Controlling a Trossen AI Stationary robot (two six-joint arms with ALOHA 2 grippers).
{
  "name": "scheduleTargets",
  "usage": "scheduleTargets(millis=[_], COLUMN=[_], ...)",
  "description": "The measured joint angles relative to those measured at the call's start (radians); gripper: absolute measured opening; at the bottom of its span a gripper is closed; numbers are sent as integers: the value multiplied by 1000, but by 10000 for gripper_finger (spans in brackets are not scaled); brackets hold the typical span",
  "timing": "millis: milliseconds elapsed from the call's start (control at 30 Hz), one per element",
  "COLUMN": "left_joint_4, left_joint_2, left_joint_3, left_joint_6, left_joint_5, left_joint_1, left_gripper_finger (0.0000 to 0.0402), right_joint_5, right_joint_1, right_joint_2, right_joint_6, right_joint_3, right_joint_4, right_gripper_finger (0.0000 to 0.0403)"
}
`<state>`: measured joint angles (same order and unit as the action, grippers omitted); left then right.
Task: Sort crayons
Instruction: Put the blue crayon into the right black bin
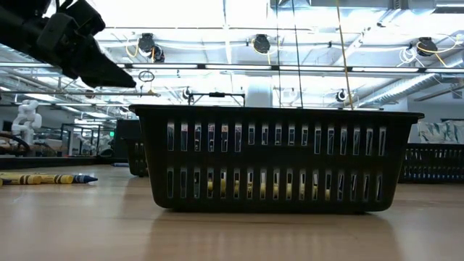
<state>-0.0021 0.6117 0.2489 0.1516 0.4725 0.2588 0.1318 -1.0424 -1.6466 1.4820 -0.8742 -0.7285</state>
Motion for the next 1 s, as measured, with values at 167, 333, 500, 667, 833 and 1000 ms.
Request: scheduleTargets(millis=[167, 333, 500, 667, 833, 1000], left_joint_4=[15, 43, 49, 65, 95, 101], left_joint_2=[28, 48, 59, 63, 67, 67], left_joint_3=[0, 0, 0, 0, 0, 0], left_joint_6=[1, 0, 1, 1, -1, -1], left_joint_5=[0, 0, 0, 4, 5, 5], left_joint_1=[0, 0, 0, 0, 0, 0], left_gripper_finger=[182, 182, 182, 182, 182, 182], right_joint_5=[-3, -55, -349, -630, -725, -626], right_joint_1=[0, 0, 9, 57, 194, 380], right_joint_2=[-1, 20, 104, 203, 271, 289], right_joint_6=[38, 149, 205, 194, 12, -304], right_joint_3=[1, 2, 10, 6, 6, 5], right_joint_4=[-43, -65, -107, -217, -311, -371], right_gripper_finger=[31, 10, 3, 2, 2, 1])
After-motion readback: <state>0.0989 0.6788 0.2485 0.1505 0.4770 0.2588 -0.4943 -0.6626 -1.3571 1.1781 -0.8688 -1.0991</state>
